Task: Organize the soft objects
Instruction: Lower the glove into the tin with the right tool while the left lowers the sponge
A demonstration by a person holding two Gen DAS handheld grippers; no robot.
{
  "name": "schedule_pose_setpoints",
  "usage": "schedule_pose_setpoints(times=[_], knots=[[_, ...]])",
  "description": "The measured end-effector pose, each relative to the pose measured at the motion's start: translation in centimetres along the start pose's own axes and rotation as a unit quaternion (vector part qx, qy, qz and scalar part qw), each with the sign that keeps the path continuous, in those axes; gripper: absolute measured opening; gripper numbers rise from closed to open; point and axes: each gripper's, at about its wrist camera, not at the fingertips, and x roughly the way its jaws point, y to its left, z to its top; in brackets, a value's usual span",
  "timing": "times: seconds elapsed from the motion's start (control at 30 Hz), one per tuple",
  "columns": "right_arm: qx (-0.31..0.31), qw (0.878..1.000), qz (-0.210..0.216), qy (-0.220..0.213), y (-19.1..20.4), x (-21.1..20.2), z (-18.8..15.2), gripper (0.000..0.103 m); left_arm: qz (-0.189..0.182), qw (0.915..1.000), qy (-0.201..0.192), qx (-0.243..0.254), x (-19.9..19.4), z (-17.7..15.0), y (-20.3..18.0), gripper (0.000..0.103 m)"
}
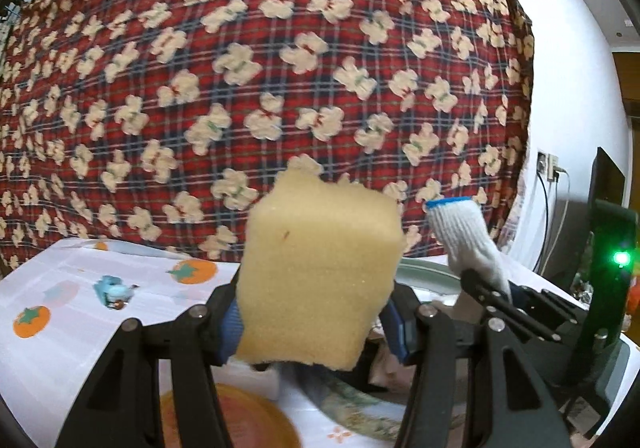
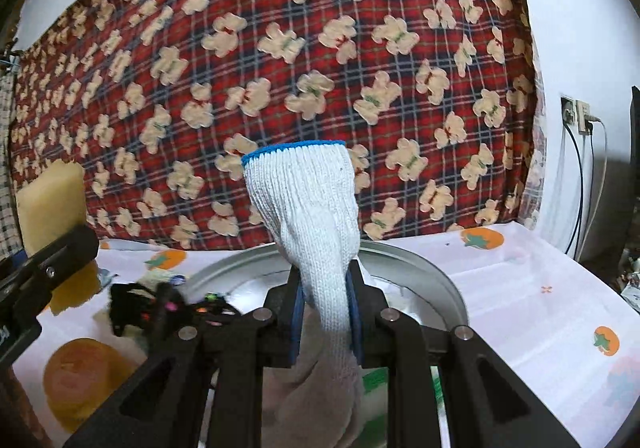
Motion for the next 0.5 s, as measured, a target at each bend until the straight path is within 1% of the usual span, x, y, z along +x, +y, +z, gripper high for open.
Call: schedule_pose_setpoints(times=[0.3, 0.4, 0.5], knots=[[-0.041, 0.999, -0.022, 0.014, -1.6, 2.6, 0.6, 0.021, -0.02, 0.9994, 0.013, 0.025, 3.1, -0.5, -4.7, 0.057], [-0.048, 0.998, -0.027, 0.028, -2.3, 3.6, 0.6, 0.021, -0.025, 0.9991, 0.024, 0.026, 4.3, -0.8, -5.8, 0.057], [-0.05, 0.997, -0.029, 0.051, -2.9, 4.9, 0.5, 0.021, -0.025, 0.9986, 0.037, 0.028, 5.5, -1.2, -6.6, 0.057]])
